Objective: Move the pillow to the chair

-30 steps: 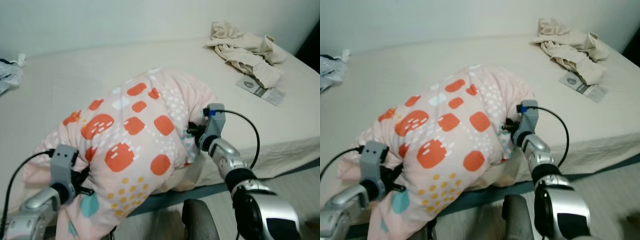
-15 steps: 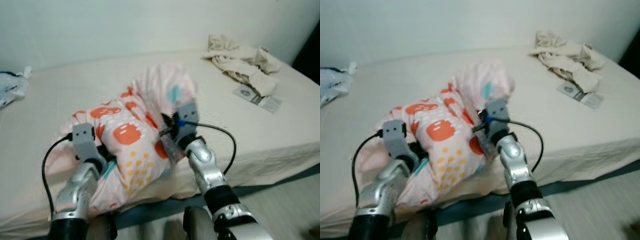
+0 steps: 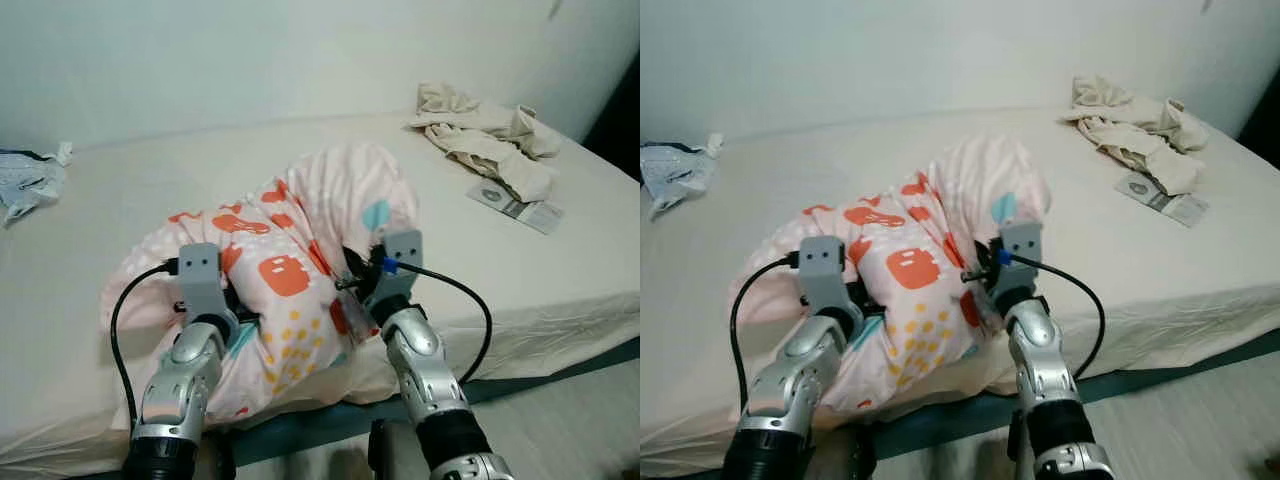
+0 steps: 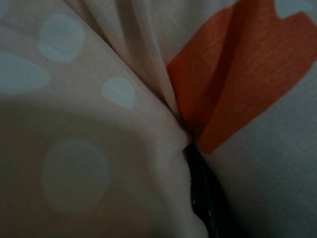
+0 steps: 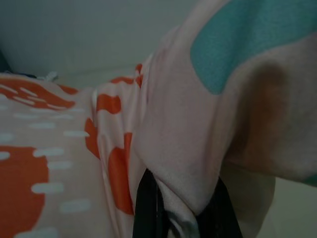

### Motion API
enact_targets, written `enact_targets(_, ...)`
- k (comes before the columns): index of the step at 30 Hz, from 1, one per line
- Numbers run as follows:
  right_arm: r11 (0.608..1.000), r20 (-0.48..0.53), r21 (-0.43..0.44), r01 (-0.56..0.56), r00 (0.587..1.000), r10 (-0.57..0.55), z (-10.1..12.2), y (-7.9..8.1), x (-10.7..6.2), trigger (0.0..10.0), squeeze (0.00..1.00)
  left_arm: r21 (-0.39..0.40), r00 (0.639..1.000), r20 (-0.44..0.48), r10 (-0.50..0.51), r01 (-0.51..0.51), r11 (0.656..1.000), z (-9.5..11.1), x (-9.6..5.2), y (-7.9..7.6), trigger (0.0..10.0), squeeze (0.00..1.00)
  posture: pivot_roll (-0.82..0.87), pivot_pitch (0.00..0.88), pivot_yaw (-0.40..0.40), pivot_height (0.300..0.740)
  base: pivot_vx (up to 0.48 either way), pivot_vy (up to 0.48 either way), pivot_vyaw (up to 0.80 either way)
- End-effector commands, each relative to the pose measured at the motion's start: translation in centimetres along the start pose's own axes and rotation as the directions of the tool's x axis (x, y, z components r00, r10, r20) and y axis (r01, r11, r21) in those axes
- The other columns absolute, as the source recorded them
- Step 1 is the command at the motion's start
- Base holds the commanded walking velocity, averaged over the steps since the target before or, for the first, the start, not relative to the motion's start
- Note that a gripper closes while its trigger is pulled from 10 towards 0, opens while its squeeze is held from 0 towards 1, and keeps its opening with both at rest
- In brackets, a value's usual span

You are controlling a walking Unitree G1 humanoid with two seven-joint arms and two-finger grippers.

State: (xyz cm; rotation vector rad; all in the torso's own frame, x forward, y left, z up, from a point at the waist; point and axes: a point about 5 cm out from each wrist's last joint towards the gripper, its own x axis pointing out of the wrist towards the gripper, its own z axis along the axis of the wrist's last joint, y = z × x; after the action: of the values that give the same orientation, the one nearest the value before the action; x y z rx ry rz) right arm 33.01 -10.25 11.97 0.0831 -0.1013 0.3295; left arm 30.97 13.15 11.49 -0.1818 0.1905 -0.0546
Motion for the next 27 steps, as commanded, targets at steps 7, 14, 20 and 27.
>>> enact_targets(7,0.999,-0.053,-0.016,-0.042,0.998,0.041,-0.9,0.4,-1.3,10.0,0.0,0.128,0.992,0.084,-0.092,0.08,0.989,0.4,-0.8,-1.6,10.0,0.0,-0.01,0.028,-0.008,0.566,0.0,0.0,0.0)
enact_targets(14,1.0,-0.03,0.02,-0.016,0.999,0.016,-0.2,0.2,-1.4,10.0,0.0,0.169,0.989,0.099,-0.114,0.096,0.981,0.3,-0.9,-1.8,10.0,0.0,-0.01,0.03,-0.004,0.591,0.0,0.0,0.0)
enact_targets(20,1.0,-0.031,0.0,-0.012,0.999,0.012,0.1,0.2,-1.5,10.0,0.0,0.168,0.986,0.089,-0.138,0.121,0.978,-0.1,-1.1,-2.1,10.0,0.0,-0.02,0.03,0.001,0.626,0.0,0.0,0.0)
enact_targets(27,1.0,-0.034,-0.014,-0.022,0.999,0.022,0.2,0.2,-1.8,10.0,0.0,0.172,0.985,0.103,-0.138,0.119,0.978,0.1,-1.1,-2.1,10.0,0.0,-0.02,0.032,-0.003,0.666,0.0,0.0,0.0)
